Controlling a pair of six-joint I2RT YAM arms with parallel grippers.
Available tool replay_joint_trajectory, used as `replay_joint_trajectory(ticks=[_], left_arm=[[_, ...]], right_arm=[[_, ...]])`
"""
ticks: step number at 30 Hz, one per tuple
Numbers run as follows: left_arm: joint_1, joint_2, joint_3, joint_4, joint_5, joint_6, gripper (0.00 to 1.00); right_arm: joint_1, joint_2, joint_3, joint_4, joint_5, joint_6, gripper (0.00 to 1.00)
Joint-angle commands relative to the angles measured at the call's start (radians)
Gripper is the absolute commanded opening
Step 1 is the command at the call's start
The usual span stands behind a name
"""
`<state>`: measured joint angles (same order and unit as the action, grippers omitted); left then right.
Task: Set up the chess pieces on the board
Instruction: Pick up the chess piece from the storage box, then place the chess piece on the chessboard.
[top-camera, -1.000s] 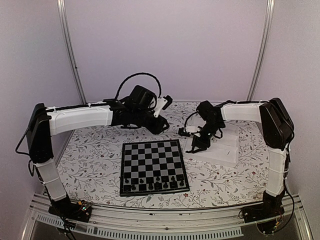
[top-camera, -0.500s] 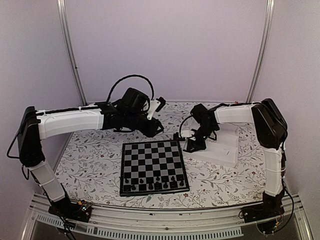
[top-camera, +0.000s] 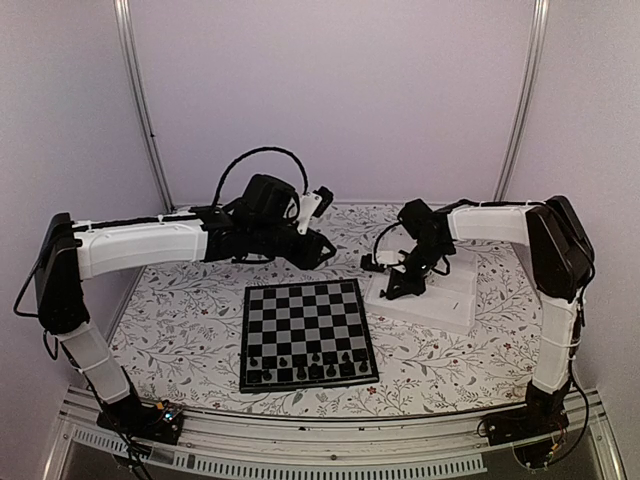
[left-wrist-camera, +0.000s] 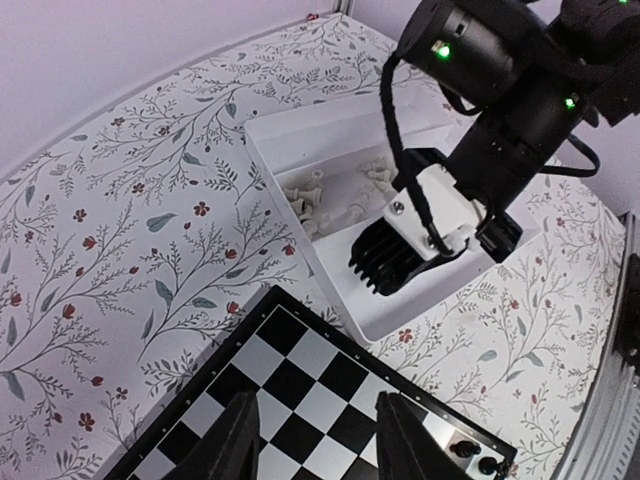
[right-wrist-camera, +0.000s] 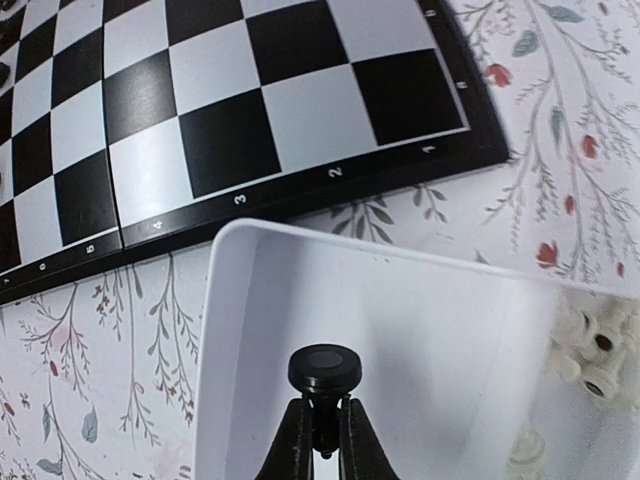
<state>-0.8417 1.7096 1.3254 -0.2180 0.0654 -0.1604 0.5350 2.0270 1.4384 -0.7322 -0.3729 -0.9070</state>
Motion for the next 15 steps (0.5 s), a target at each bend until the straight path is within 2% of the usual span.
replay_joint_trajectory(ticks=[1,3,9,15], left_arm=[[0.004,0.02,-0.031,0.128,0.071,-0.119,0.43],[0.02,0.033,-0.05,0.191,0.13,-0.185,0.45],[0.07,0.082,-0.142,0.519,0.382,-0.456,0.51],[0.072,0.169,-0.098,0.567,0.46,-0.542,0.54]], right_arm=[[-0.019,-0.128,0.001,-0.053,-0.015,0.064,0.02],[-0.019,-0.152,0.013,-0.063,-0.025,0.083,0.02],[0.005,-0.195,0.077,-0.094,-0.083,0.12,0.02],[0.055,-0.207,0.12,-0.107,-0.1,0.128,0.02]])
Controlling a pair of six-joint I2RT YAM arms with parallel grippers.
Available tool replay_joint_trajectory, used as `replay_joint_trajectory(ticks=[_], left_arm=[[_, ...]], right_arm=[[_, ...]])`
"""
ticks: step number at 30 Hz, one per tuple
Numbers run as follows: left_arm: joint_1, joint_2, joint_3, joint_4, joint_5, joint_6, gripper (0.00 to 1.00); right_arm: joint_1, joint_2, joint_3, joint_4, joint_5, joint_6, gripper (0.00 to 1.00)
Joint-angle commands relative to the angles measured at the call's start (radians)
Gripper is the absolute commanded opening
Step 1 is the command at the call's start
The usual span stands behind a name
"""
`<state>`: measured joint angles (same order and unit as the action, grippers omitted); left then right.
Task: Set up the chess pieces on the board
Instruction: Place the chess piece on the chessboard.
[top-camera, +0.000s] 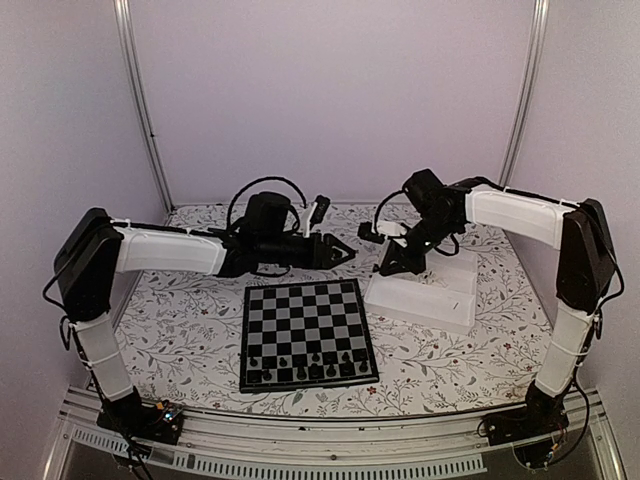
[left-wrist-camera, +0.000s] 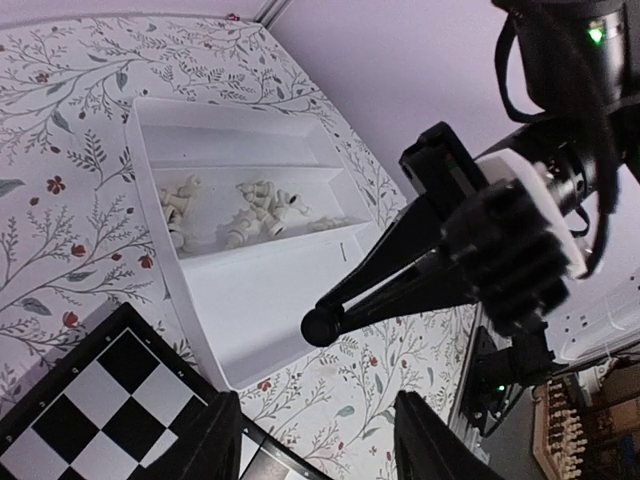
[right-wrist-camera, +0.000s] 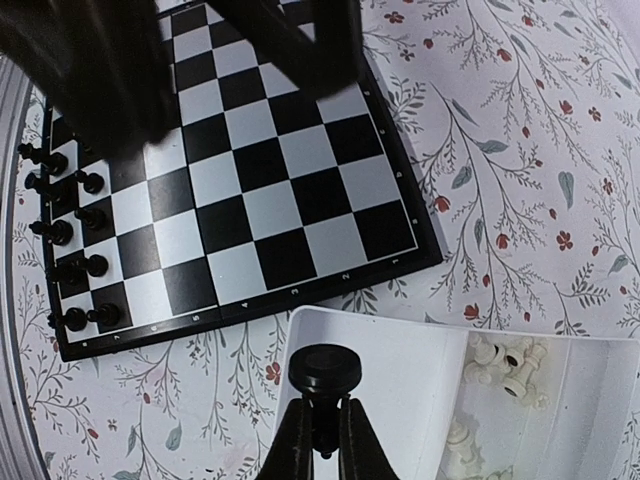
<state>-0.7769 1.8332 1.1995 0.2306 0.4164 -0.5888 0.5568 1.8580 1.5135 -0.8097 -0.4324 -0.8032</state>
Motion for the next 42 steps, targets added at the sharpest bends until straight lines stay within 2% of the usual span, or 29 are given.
replay_joint_trajectory(ticks=[1,11,27,32,38,42], left_arm=[[0.007,0.06,0.036,0.119,0.12,-0.119,0.54],[0.005,0.147,0.082,0.137,0.204,-0.172,0.53],[0.007,0.183,0.084,0.176,0.27,-0.226,0.32],[0.007,0.194,0.087,0.171,0.284,-0.238,0.35],[0.008,0.201,0.093,0.173,0.302,-0.243,0.29],[0.01,0.208,0.098,0.169,0.315,-0.247,0.3]], right_arm=[[0.04,-0.034,0.052,-0.033,-0.043,0.028,0.02],[0.076,-0.032,0.079,-0.042,-0.06,0.034,0.03],[0.088,-0.034,0.09,-0.037,-0.048,0.039,0.03],[0.089,-0.033,0.098,-0.037,-0.046,0.045,0.03],[0.089,-0.024,0.108,-0.035,-0.038,0.054,0.03],[0.09,-0.012,0.12,-0.036,-0.035,0.062,0.03]])
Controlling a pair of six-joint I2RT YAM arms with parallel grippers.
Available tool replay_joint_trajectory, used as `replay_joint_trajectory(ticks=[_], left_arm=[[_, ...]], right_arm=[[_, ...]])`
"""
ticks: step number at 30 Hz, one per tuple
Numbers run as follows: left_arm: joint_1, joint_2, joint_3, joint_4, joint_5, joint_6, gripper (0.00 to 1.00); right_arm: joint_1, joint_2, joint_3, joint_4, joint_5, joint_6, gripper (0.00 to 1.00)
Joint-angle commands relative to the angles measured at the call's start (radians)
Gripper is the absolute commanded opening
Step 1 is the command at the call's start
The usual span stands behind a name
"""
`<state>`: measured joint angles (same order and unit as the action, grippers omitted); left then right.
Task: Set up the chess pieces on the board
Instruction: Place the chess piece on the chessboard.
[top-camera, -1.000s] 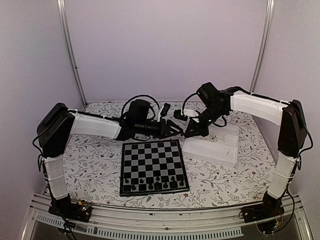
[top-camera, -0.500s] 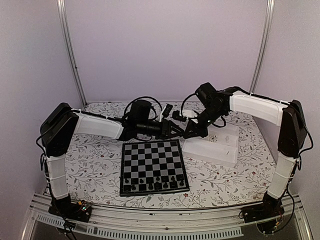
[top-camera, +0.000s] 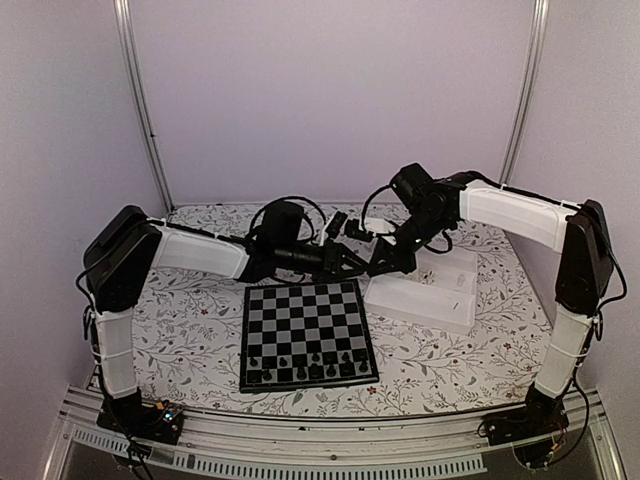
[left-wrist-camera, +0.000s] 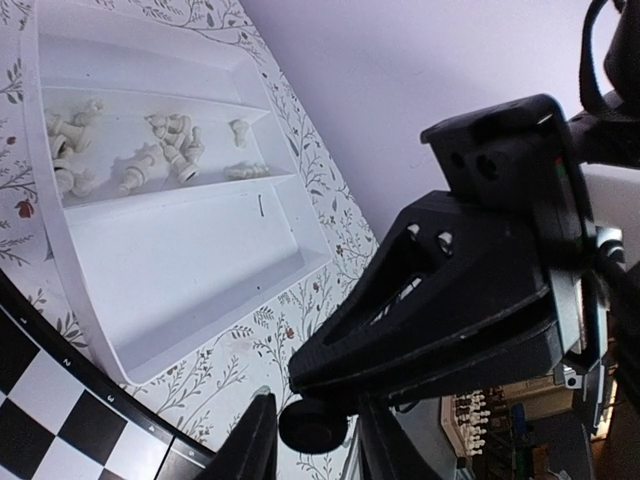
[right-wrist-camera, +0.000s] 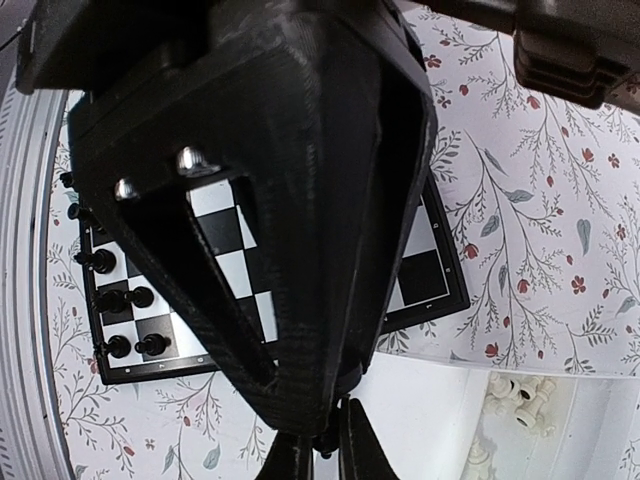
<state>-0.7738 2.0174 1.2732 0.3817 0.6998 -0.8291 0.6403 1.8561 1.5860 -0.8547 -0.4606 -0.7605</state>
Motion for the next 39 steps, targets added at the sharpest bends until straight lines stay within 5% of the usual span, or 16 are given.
replay_joint_trajectory(ticks=[1,7,17,25,31,39], left_arm=[[0.008,0.022,0.024,0.019,0.031,-0.004,0.28],[0.022,0.004,0.008,0.053,0.036,-0.009,0.21],[0.054,-0.07,-0.074,0.216,-0.003,-0.025,0.18],[0.046,-0.148,-0.177,0.465,-0.138,0.011,0.18],[0.029,-0.182,-0.214,0.539,-0.25,0.091,0.18],[0.018,-0.144,-0.165,0.537,-0.246,0.094,0.19]], right_arm=[[0.006,-0.009,0.051,0.009,-0.007,0.022,0.03],[0.006,-0.014,0.057,0.015,0.001,0.029,0.09],[-0.048,-0.106,0.032,0.048,-0.057,0.083,0.35],[-0.298,-0.147,-0.008,0.357,-0.485,0.64,0.42],[-0.294,-0.047,-0.033,0.528,-0.706,0.903,0.42],[-0.208,0.017,-0.056,0.65,-0.809,1.061,0.47]])
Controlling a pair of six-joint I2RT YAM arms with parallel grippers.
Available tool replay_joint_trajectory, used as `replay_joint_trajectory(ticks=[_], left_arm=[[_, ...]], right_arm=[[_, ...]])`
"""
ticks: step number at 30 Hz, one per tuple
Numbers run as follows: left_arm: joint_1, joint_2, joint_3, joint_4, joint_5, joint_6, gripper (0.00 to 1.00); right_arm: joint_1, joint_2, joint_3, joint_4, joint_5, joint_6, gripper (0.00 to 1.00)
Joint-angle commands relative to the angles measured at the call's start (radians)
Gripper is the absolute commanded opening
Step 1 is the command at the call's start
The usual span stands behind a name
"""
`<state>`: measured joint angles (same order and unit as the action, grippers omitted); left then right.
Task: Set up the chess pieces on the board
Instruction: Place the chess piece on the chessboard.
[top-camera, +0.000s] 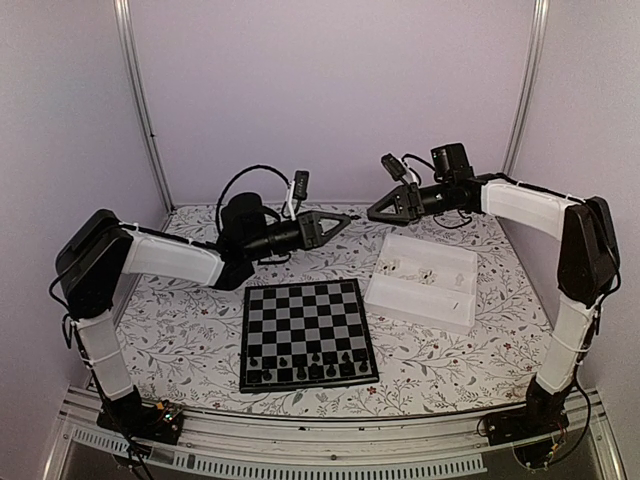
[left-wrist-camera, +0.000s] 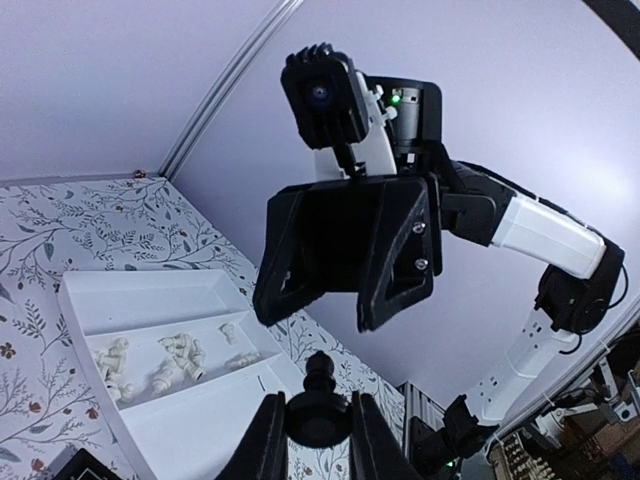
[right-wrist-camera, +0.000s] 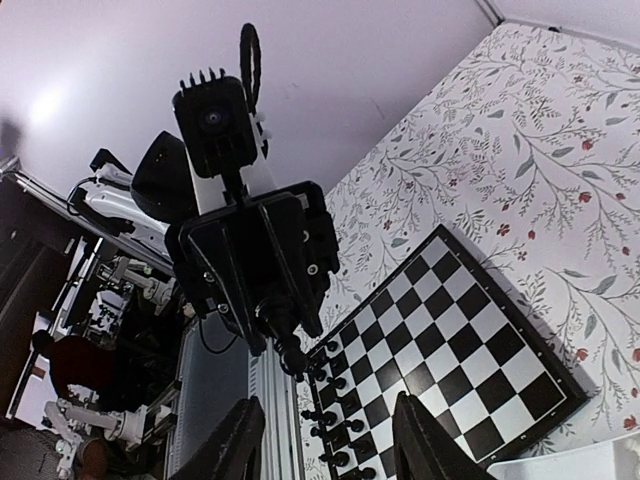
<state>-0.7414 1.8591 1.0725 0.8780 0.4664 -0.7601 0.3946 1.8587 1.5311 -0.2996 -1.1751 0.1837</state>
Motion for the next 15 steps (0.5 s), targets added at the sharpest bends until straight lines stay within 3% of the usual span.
replay_joint_trajectory(ticks=[1,9,15], left_arm=[[-0.016,0.016,0.038,0.041,-0.012,0.026,0.18],[-0.027,0.039,0.061,0.038,-0.001,0.018,0.19],[-0.028,0.046,0.061,0.04,-0.011,0.019,0.19]], right_arm=[[0.046,0.019,0.002,0.096,-0.098,0.118,0.47],[0.058,0.043,0.015,0.138,-0.112,0.149,0.45],[0.063,0.043,-0.001,0.183,-0.141,0.178,0.27]])
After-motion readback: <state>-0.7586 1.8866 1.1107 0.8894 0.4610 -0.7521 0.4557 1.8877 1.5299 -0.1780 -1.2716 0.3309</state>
